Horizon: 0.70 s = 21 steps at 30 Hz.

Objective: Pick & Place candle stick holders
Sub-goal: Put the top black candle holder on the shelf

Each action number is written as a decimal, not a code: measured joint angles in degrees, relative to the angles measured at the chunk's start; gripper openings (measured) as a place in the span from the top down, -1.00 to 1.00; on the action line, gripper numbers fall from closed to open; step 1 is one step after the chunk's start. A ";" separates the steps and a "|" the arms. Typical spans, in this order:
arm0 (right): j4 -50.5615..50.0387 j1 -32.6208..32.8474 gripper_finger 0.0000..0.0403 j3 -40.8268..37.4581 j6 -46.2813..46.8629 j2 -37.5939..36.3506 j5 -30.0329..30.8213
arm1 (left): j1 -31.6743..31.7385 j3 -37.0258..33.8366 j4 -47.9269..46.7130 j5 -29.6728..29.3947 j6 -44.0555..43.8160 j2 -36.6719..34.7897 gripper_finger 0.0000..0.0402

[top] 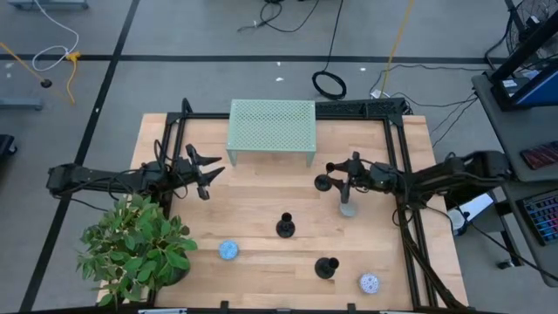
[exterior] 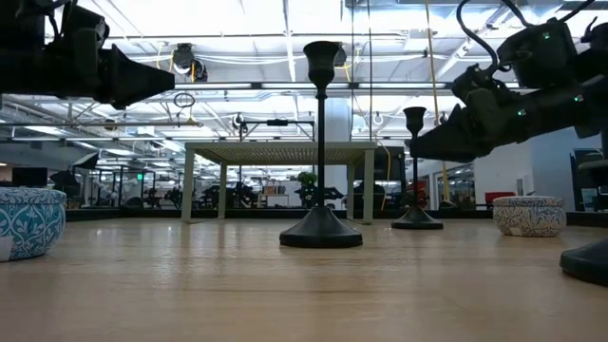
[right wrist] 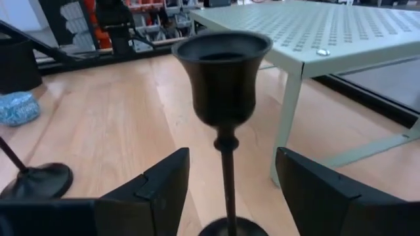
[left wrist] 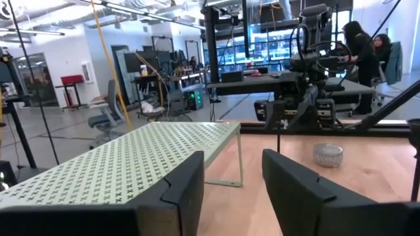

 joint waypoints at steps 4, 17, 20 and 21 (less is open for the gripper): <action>1.27 0.00 0.14 0.00 0.93 2.66 0.02 | -0.01 0.00 0.70 0.01 -0.41 0.97 0.25; 2.21 1.50 0.92 0.05 9.06 4.86 0.01 | -0.01 0.00 0.65 0.21 -2.25 2.85 0.34; 2.66 3.55 0.96 0.04 11.31 4.56 -0.15 | -0.01 0.00 0.65 0.21 -2.16 2.85 0.35; 2.57 4.35 0.96 0.02 12.17 4.00 -0.29 | -0.01 0.00 0.65 0.21 -2.16 2.85 0.35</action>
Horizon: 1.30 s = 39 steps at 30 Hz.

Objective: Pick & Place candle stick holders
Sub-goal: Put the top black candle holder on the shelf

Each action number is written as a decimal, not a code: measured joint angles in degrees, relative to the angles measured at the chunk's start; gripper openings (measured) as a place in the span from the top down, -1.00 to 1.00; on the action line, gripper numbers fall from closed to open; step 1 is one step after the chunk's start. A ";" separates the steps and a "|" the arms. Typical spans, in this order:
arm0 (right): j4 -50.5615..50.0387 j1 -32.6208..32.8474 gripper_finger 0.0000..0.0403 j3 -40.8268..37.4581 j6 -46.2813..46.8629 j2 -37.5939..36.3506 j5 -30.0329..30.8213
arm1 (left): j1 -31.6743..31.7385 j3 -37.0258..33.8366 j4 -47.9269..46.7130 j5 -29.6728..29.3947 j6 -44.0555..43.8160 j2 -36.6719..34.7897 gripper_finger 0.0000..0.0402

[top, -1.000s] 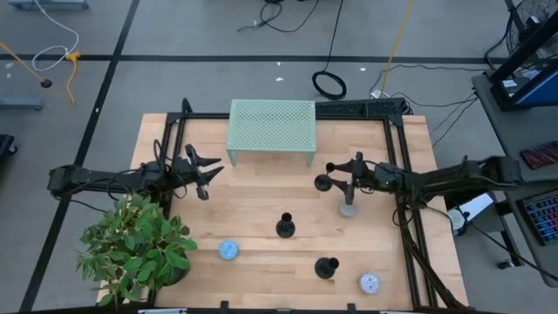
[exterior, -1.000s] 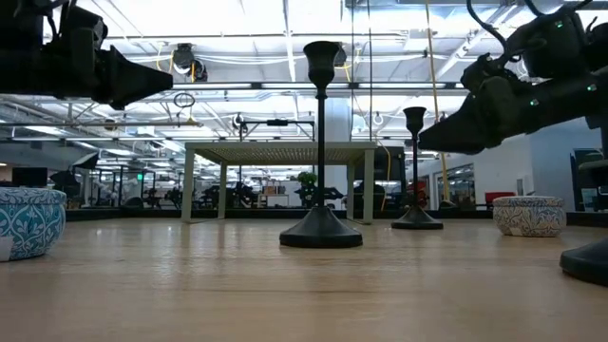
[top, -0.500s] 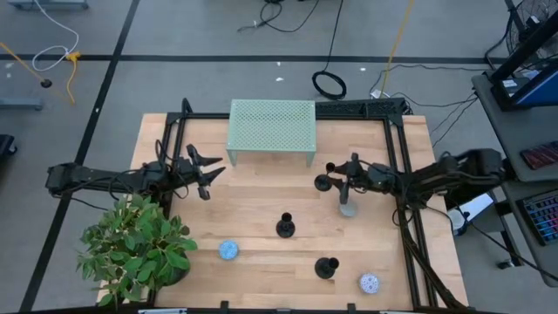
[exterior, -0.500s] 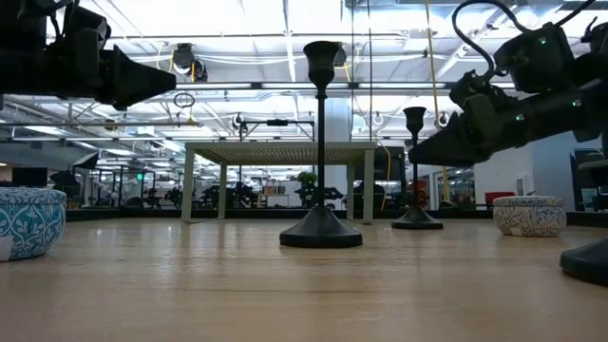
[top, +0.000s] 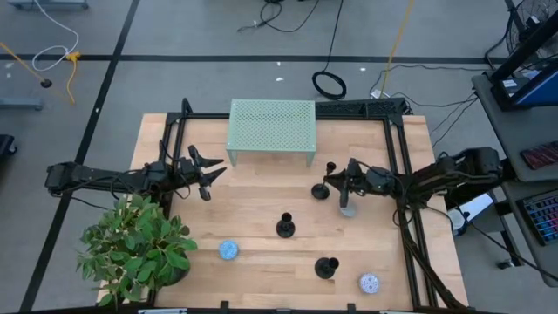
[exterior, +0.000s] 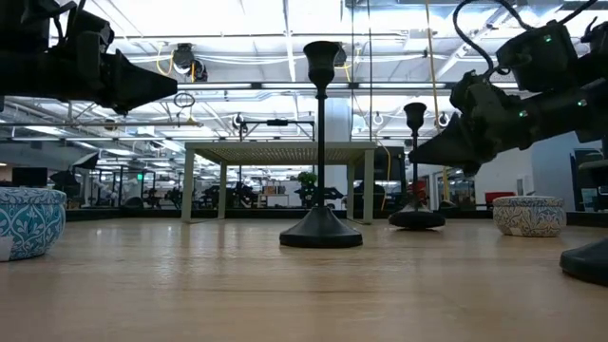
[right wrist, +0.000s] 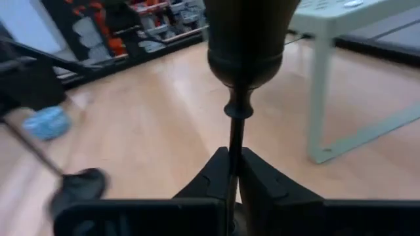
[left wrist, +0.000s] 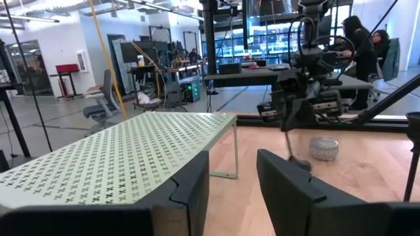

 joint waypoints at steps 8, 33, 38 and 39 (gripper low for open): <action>2.65 5.68 0.96 1.78 -1.21 -8.22 -4.24 | 0.00 0.00 -0.11 1.52 0.02 0.00 0.35; -41.63 -23.23 0.97 50.50 -25.57 4.99 -8.73 | 0.00 0.02 0.94 1.94 -4.72 0.00 0.35; -33.27 -27.88 0.97 50.95 -25.12 11.66 -14.97 | 0.00 0.00 1.95 2.05 -5.04 -0.02 0.35; -32.19 -28.63 0.97 51.02 -24.70 12.54 -14.94 | 0.00 0.01 2.02 2.16 -5.14 0.00 0.35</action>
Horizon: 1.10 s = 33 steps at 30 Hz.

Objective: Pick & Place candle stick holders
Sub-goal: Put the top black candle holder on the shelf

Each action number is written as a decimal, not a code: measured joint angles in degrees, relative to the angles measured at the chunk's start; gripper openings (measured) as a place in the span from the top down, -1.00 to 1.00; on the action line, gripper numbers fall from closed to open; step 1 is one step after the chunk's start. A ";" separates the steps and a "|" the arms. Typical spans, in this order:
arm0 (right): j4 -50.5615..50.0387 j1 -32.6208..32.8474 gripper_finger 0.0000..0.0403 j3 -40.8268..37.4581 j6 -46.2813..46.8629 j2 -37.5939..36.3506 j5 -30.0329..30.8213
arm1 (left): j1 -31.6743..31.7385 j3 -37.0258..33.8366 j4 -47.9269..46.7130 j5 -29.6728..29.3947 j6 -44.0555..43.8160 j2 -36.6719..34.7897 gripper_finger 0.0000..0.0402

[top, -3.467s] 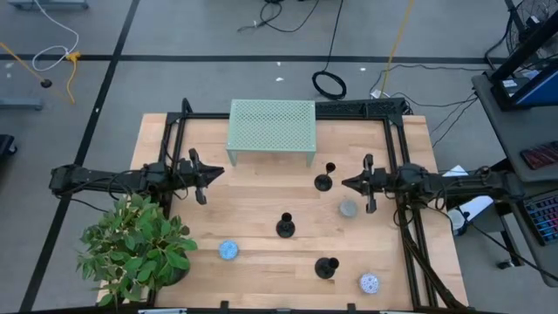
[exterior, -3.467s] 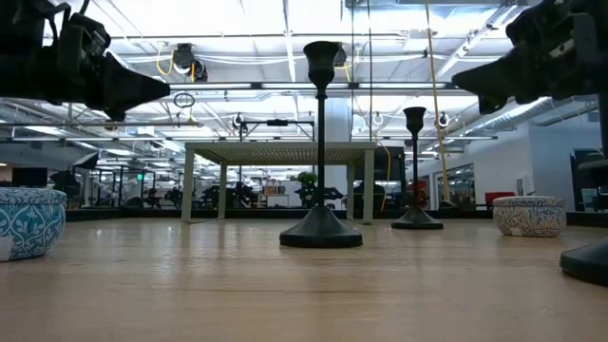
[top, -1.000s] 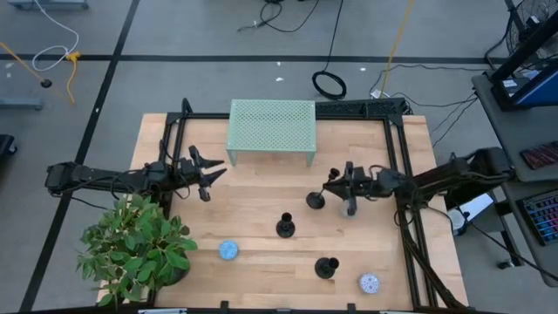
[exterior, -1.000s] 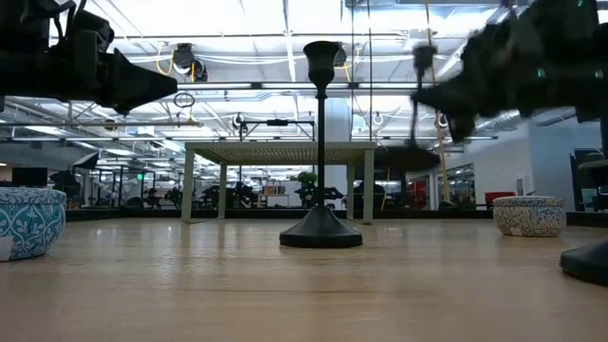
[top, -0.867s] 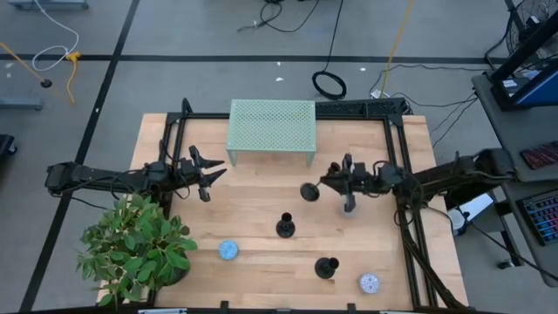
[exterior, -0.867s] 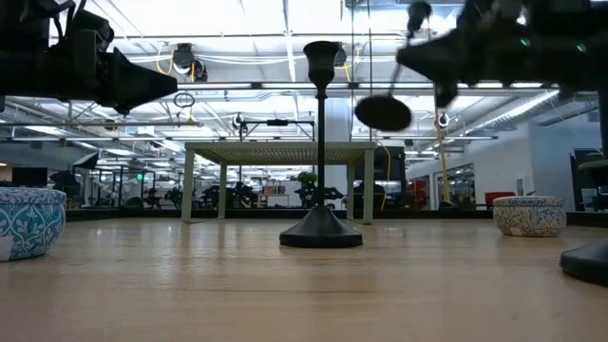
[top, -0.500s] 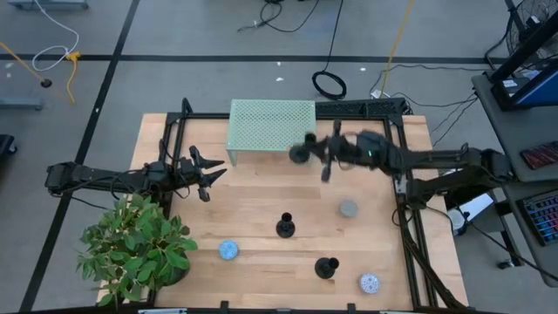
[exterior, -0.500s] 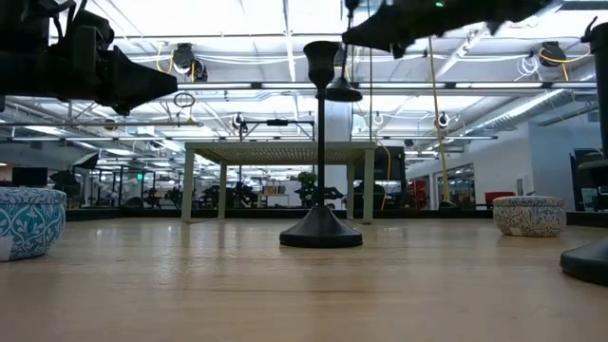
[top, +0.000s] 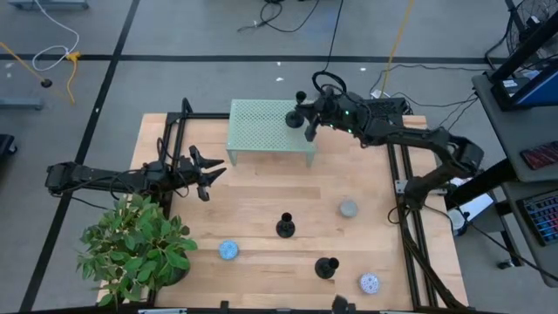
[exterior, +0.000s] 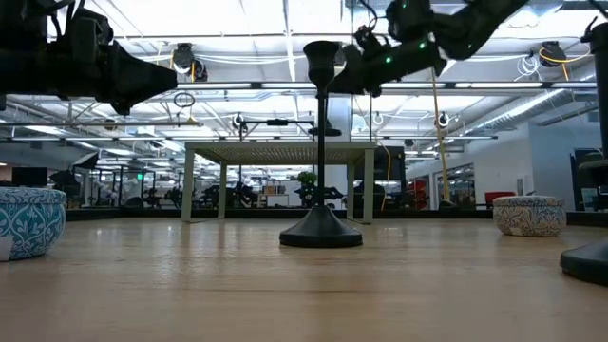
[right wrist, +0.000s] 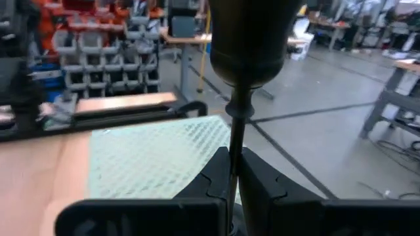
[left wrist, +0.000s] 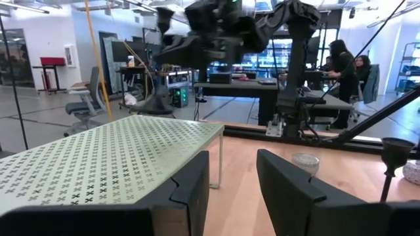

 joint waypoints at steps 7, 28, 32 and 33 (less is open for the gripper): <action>0.99 -4.30 0.97 -0.01 0.82 2.31 0.24 | -0.02 -0.01 0.01 -0.42 0.25 0.00 0.35; -2.23 -5.29 0.94 -0.05 2.95 2.32 0.26 | -0.02 -0.01 -0.03 -0.44 0.68 0.00 0.35; -2.14 -5.31 0.94 -0.05 2.95 2.32 0.29 | -0.02 -0.01 -0.07 -0.44 0.68 0.00 0.35; -2.17 -5.41 0.93 -0.05 2.92 2.32 0.37 | -0.02 -0.01 -0.07 -0.44 0.68 0.00 0.35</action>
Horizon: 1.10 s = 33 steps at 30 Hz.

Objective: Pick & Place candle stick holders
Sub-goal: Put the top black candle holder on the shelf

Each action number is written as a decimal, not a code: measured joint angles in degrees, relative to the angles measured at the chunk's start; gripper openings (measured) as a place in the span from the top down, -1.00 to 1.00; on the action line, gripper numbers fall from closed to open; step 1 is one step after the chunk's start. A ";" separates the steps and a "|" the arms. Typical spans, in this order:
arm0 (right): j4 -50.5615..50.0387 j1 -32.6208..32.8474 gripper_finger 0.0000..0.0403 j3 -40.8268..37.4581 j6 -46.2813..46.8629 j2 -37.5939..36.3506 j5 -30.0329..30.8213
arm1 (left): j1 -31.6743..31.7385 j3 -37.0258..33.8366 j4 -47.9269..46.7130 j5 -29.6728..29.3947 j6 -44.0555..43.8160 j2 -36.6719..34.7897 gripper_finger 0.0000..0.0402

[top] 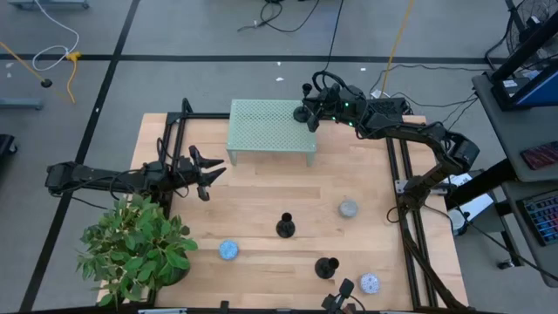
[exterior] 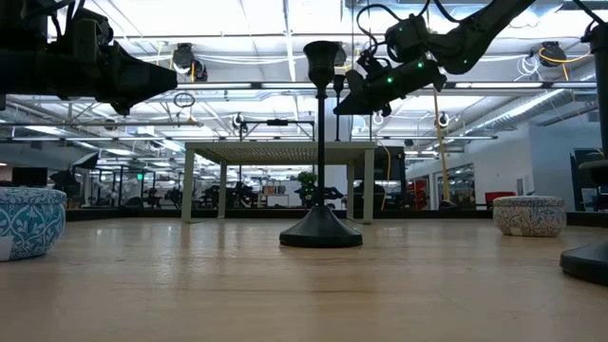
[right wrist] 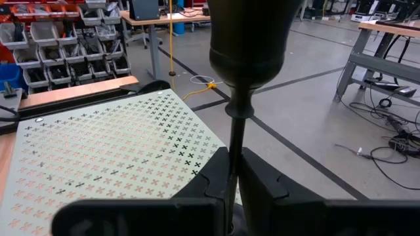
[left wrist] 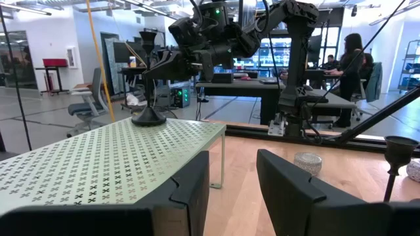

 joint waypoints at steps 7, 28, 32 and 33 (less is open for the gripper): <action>0.11 -0.21 0.76 0.00 0.96 -0.02 0.14 | 0.02 0.00 -0.02 -0.01 0.00 0.00 0.35; -10.29 -0.70 0.08 -0.01 -2.29 -5.17 0.01 | -0.36 0.00 -3.07 4.67 -3.92 0.00 0.35; -19.32 0.43 0.03 -0.02 -4.14 -9.27 -0.07 | -1.75 0.00 -3.41 5.15 -4.39 0.00 0.35; -22.15 0.90 0.02 -0.02 -4.25 -10.47 -0.05 | -2.24 0.00 -3.38 5.14 -4.41 0.00 0.35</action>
